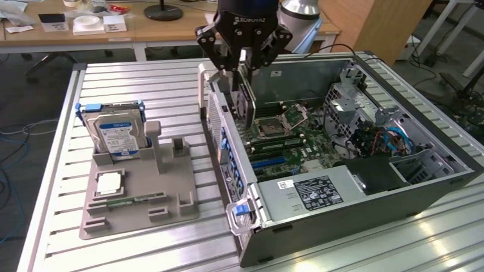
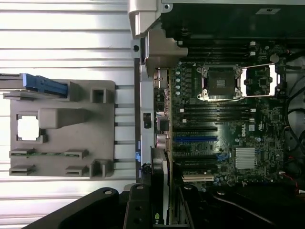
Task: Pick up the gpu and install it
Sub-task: 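Pick up the gpu and move the gpu toward the slot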
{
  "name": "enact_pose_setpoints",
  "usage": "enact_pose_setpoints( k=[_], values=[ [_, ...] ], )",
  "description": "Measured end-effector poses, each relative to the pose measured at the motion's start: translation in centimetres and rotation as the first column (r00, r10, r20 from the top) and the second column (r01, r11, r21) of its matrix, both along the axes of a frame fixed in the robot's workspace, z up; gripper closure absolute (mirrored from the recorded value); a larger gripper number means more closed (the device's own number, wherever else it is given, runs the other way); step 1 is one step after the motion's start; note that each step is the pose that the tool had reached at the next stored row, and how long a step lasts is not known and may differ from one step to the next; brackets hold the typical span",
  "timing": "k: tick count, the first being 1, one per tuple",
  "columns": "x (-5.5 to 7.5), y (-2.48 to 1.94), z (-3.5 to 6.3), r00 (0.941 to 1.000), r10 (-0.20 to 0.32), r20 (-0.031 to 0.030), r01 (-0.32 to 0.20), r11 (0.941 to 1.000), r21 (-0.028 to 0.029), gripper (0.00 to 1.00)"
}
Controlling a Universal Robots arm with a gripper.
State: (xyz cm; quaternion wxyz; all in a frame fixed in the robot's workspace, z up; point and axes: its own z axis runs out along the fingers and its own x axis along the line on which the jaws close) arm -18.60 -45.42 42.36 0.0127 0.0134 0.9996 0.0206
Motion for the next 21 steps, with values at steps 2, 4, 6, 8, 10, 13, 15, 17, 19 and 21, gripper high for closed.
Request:
enact_pose_setpoints(
  k=[2, 4, 6, 8, 10, 13, 15, 17, 19, 21],
  values=[
    [0.6, 0.0, 0.01, 1.0, 0.0, -0.0001, 0.0, 1.0, -0.0001, 0.73],
    [1.1, 0.0, 0.01, 1.0, 0.0, 0.0, 0.0, 1.0, -0.0001, 0.73],
    [1.7, 0.0, 0.0, 1.0, 0.0, -0.0001, 0.0, 1.0, -0.0001, 0.73],
    [2.3, 0.0, 0.01, 1.0, 0.0, -0.0001, 0.0, 1.0, -0.0001, 0.73],
    [2.9, 0.0, 0.01, 1.0, 0.0, 0.0, 0.0, 1.0, -0.0001, 0.73],
    [3.7, 0.0, 0.0, 1.0, 0.0, -0.0001, 0.0, 1.0, 0.0, 0.73],
    [4.3, 0.0, 0.0, 1.0, 0.0, 0.0, 0.0, 1.0, -0.0001, 0.73],
    [4.8, 0.0, 0.0, 1.0, 0.0, 0.0, 0.0, 1.0, 0.0, 0.73],
    [5.4, 0.0, 0.01, 1.0, 0.0, -0.0001, 0.0, 1.0, -0.0001, 0.73],
    [6.0, 0.0, 0.0, 1.0, 0.0, 0.0, 0.0, 1.0, 0.0, 0.73]
  ],
)
